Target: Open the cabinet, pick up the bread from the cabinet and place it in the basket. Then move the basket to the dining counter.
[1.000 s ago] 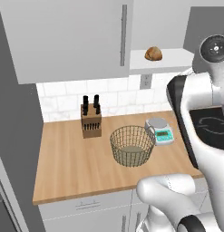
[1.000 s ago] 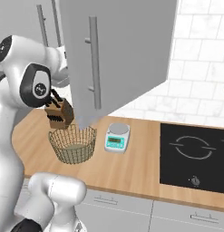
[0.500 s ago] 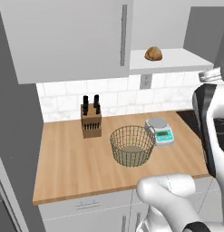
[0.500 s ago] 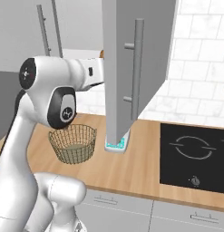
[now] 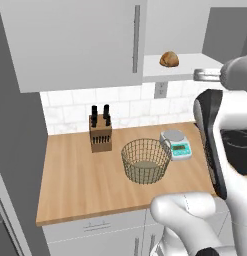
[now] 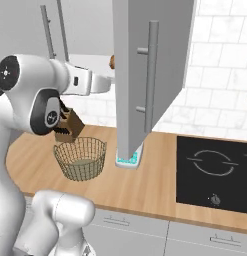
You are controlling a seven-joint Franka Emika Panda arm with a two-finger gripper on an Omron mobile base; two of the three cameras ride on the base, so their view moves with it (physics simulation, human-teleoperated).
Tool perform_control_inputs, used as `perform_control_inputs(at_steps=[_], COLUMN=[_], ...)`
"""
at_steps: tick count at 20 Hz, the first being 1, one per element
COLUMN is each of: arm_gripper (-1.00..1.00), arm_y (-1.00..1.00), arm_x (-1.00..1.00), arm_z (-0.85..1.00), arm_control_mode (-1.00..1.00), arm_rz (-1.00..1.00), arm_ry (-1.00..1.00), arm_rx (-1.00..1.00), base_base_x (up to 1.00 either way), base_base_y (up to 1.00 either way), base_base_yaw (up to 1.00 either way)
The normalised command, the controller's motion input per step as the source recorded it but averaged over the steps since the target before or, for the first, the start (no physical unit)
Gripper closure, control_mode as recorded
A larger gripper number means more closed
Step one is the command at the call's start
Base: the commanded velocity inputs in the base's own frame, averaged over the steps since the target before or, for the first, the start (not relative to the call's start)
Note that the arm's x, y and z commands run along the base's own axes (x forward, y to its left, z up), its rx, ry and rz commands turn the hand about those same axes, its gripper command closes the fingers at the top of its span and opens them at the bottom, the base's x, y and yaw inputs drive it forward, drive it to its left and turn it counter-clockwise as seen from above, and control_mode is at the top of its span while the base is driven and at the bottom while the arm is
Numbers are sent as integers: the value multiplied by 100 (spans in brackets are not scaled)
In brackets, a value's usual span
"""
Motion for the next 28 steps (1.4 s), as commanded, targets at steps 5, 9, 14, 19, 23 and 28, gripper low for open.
perform_control_inputs(at_steps=[5, 9, 14, 19, 23, 28], arm_gripper=[-100, -100, -100, -100, -100, -100], arm_y=[1, 8, 24, -2, -15, -7], arm_x=[75, 92, 81, 60, 55, 51], arm_z=[37, -20, -15, 0, -4, -28], arm_control_mode=[-100, -100, -100, -100, -100, -100], arm_rz=[27, 14, 0, 0, 0, 0], arm_ry=[0, 0, 21, 21, 1, -5], arm_rx=[36, 7, 0, 0, 0, 0], base_base_x=[0, 0, 0, 0, 0, 0], base_base_y=[0, 0, 0, 0, 0, 0], base_base_yaw=[0, 0, 0, 0, 0, 0])
